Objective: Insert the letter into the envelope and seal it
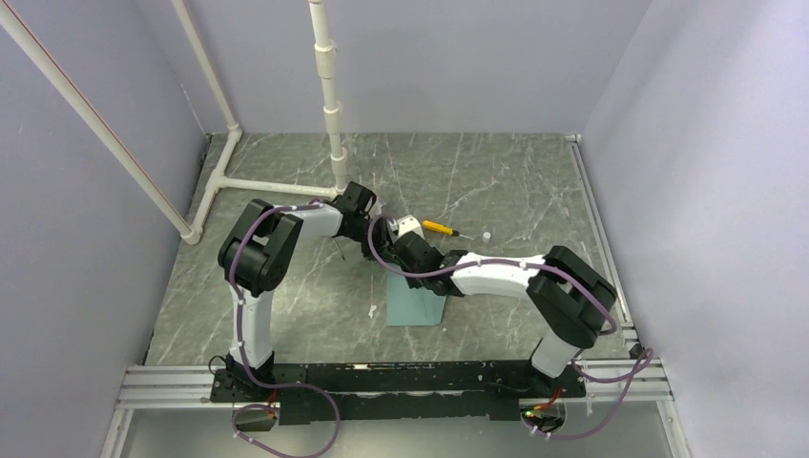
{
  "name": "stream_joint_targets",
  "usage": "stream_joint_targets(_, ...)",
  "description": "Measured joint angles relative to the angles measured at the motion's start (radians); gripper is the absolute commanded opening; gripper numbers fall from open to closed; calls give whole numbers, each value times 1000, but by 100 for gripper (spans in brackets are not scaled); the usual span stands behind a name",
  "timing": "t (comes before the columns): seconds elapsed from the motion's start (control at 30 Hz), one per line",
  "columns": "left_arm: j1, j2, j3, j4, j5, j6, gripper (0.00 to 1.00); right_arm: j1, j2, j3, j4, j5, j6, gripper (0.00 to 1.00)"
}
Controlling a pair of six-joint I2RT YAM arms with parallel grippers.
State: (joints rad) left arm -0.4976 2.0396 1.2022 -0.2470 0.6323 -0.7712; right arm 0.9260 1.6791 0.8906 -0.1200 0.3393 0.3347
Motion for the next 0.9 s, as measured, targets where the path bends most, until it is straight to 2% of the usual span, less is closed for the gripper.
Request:
stream_joint_targets(0.17, 0, 0, -2, 3, 2, 0, 3, 7, -84, -86, -6, -32, 3, 0)
stream_joint_targets(0.37, 1, 0, -4, 7, 4, 0, 2, 32, -115, -114, -2, -95, -7, 0)
stream_joint_targets(0.6, 2, 0, -8, 14, 8, 0, 2, 50, -92, -93, 4, -116, -17, 0)
stream_joint_targets(0.9, 2, 0, -9, 16, 10, 0, 2, -11, -22, -6, -33, -108, 16, 0)
